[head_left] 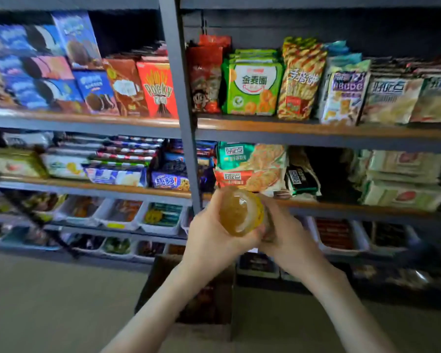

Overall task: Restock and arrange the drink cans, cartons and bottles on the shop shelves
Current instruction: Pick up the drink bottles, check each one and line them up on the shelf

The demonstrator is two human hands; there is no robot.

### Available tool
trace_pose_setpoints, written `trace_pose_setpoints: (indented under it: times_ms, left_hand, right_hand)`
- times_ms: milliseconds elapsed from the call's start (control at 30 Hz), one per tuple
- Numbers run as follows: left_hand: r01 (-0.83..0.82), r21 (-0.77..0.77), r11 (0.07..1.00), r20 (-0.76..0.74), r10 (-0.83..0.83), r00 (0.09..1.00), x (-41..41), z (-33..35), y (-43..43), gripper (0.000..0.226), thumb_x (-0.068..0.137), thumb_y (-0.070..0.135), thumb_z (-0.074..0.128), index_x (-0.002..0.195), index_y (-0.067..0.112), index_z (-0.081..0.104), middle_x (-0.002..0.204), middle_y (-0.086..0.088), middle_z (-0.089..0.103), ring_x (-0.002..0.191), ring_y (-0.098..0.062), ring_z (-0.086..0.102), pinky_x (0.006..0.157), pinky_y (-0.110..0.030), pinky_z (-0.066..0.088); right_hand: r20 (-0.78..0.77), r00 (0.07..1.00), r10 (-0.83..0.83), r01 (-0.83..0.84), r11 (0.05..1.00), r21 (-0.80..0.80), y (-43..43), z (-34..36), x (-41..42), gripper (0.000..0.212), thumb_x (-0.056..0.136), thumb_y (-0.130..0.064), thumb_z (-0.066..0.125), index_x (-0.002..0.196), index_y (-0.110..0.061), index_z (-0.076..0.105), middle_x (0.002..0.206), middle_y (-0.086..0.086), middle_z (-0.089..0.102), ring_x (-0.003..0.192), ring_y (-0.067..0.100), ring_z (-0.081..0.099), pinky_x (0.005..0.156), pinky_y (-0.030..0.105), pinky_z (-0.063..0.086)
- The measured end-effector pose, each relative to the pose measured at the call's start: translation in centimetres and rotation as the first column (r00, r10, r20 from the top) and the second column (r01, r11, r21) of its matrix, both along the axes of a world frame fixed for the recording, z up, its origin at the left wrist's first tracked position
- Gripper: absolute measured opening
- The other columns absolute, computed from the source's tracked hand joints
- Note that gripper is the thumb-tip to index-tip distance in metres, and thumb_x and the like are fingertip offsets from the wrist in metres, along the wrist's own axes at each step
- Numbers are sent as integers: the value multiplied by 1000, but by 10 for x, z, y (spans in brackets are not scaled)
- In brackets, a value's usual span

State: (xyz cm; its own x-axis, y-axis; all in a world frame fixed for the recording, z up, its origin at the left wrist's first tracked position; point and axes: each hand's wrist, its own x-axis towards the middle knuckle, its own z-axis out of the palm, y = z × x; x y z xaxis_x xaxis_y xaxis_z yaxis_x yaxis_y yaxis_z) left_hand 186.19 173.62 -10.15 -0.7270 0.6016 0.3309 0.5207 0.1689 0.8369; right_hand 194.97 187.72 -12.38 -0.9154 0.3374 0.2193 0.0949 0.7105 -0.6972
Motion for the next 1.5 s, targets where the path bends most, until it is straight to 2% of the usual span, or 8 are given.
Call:
trace_pose_setpoints:
  times_ms: [133,300,633,833,967,1167,1333,1500]
  left_hand:
    - [22,-110,994,40,-18,999,4,-2,-7,65,61,58,81,113,60,42,93,32,60,89,9,59,80,-18,52]
    - [200,-35,979,112,-195,975,-6,-11,-13,61,87,24,72,139,39,43,115,18,64,107,4,60,92,-22,52]
    - [290,-189,938,400,-196,895,-22,-49,-11,46,76,40,79,114,32,55,102,10,67,92,-3,65,80,-22,55]
    - [212,-152,965,546,-96,832,-39,-48,-8,50,80,38,74,120,32,45,106,5,61,93,-16,66,77,-34,60]
    - [271,-113,956,577,-158,801,-50,-46,-12,41,87,30,69,118,34,44,105,9,56,92,-13,62,73,-28,59]
    - [390,-115,914,564,-263,783,-55,-29,-18,40,86,37,69,120,37,47,114,6,56,102,-13,59,87,-34,55]
    - [505,11,863,537,-432,725,-62,-5,-36,31,85,52,60,114,43,53,108,10,66,95,0,66,77,-16,51]
    - [489,-85,868,267,-453,851,-62,-21,-33,74,80,48,67,146,41,35,139,10,50,129,-9,47,105,-41,44]
  right_hand:
    - [-59,993,-99,84,974,-212,-22,-11,5,54,77,-25,80,110,-51,46,100,-30,59,93,-18,55,75,5,44]
    - [-110,983,-150,31,715,-699,-27,-21,-2,42,74,-29,76,114,-26,63,105,-9,73,103,9,68,83,25,55]
    - [-119,974,-191,-23,439,-898,-17,-9,-22,46,77,-26,65,119,-9,58,103,2,72,87,14,71,60,20,54]
    - [-130,965,-227,211,969,-125,1,-17,-26,93,83,-31,74,151,-39,11,156,-12,17,146,9,13,115,35,21]
    - [5,994,113,-100,858,503,8,-35,-29,90,86,1,66,152,-35,18,162,-1,11,150,21,-5,117,47,8]
    - [-193,976,97,52,761,646,6,-43,-45,79,72,8,76,138,-16,40,142,13,49,142,27,27,120,49,13]
    - [-340,938,-63,79,996,32,-10,-29,-39,43,82,-11,72,119,-29,58,120,-16,58,122,-20,39,103,8,32]
    - [-253,926,-280,53,760,-647,-29,-13,-35,29,77,-4,75,99,-19,62,81,-18,73,80,-2,68,66,14,50]
